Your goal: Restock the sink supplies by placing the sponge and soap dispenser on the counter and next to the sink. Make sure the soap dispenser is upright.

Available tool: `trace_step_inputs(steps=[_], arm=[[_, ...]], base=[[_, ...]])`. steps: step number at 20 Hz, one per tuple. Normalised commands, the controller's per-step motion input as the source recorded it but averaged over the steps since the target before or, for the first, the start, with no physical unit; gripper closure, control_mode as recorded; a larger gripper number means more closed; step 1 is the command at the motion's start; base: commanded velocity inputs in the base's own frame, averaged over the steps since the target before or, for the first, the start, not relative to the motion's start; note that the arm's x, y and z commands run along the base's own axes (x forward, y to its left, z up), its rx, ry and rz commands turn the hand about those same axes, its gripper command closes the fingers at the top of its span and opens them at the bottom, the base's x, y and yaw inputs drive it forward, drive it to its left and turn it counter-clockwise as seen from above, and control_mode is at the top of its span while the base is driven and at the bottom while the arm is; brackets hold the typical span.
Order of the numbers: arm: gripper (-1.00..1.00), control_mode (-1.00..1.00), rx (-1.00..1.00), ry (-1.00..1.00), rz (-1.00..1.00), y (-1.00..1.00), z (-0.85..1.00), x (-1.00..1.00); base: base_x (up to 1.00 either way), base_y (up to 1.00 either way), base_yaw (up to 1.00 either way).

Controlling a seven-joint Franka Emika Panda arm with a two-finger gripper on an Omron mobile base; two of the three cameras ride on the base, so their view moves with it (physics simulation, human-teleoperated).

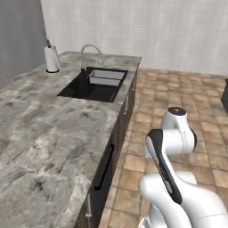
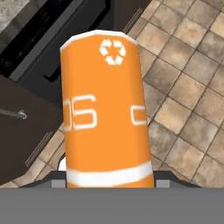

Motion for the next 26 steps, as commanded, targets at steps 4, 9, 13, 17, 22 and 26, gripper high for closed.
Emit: trace_step_inputs(steps=[4, 9, 13, 17, 22, 26], arm=[[1.0, 1.0, 0.0, 0.0, 0.0, 0.0, 0.0, 0.0], [1.0, 1.0, 0.0, 0.0, 0.0, 0.0, 0.0, 0.0], [1.0, 1.0, 0.0, 0.0, 0.0, 0.0, 0.0, 0.0], [1.0, 1.0, 0.0, 0.0, 0.0, 0.0, 0.0, 0.0], [1.0, 1.0, 0.0, 0.0, 0.0, 0.0, 0.0, 0.0], [1.0, -1.0, 0.0, 0.0, 0.15, 0.0, 0.0, 0.12]], base=[[1.0, -0.26, 0.65], [0.99, -0.43, 0.6], [0.81, -0.68, 0.49], [0.65, -0.79, 0.48], [0.43, -0.6, 0.54], [0.26, -0.15, 0.47]])
